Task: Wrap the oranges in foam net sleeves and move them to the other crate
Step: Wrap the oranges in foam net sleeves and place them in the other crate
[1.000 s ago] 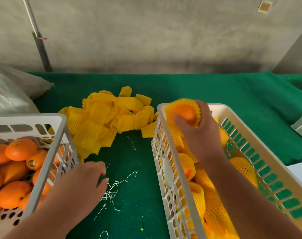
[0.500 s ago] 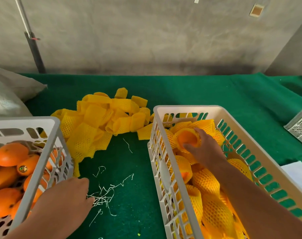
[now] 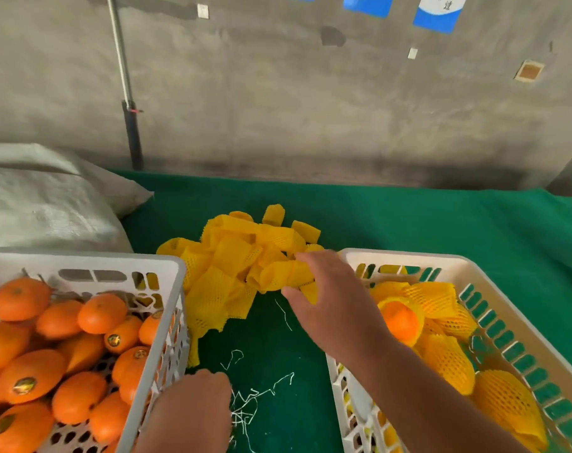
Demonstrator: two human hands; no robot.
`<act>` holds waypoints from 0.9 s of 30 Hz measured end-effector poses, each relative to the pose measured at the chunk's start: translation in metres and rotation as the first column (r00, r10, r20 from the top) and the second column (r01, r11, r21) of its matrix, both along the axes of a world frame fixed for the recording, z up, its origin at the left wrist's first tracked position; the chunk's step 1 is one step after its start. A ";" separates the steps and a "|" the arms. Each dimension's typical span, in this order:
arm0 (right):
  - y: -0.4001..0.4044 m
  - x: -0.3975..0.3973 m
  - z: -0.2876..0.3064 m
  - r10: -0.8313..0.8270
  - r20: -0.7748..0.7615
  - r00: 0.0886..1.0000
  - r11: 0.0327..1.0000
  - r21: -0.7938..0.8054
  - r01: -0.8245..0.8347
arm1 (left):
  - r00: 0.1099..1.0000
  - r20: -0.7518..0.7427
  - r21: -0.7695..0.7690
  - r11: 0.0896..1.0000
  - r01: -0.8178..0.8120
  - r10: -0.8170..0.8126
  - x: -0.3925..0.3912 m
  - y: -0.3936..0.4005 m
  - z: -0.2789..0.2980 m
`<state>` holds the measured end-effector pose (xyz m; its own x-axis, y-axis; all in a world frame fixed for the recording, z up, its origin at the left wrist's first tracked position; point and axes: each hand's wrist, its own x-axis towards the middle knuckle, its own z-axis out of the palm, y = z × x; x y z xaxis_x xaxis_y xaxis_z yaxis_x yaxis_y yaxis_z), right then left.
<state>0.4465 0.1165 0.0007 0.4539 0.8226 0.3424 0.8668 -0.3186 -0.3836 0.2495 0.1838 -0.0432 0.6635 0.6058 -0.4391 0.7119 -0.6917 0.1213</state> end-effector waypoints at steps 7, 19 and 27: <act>0.106 -0.026 -0.053 0.181 0.002 0.984 0.932 -0.321 -0.170 | 0.997 -0.066 -0.001 1.000 -0.029 0.029 0.009 0.013 0.000; 0.197 -0.034 -0.134 0.193 -0.063 0.979 0.796 -0.574 -0.193 | 0.992 0.125 -0.028 1.000 0.011 -0.007 0.005 0.031 0.004; 0.153 -0.011 -0.121 0.313 0.013 0.950 0.835 -0.480 -0.269 | 0.593 0.787 0.457 0.805 -0.378 -0.168 -0.047 0.072 0.018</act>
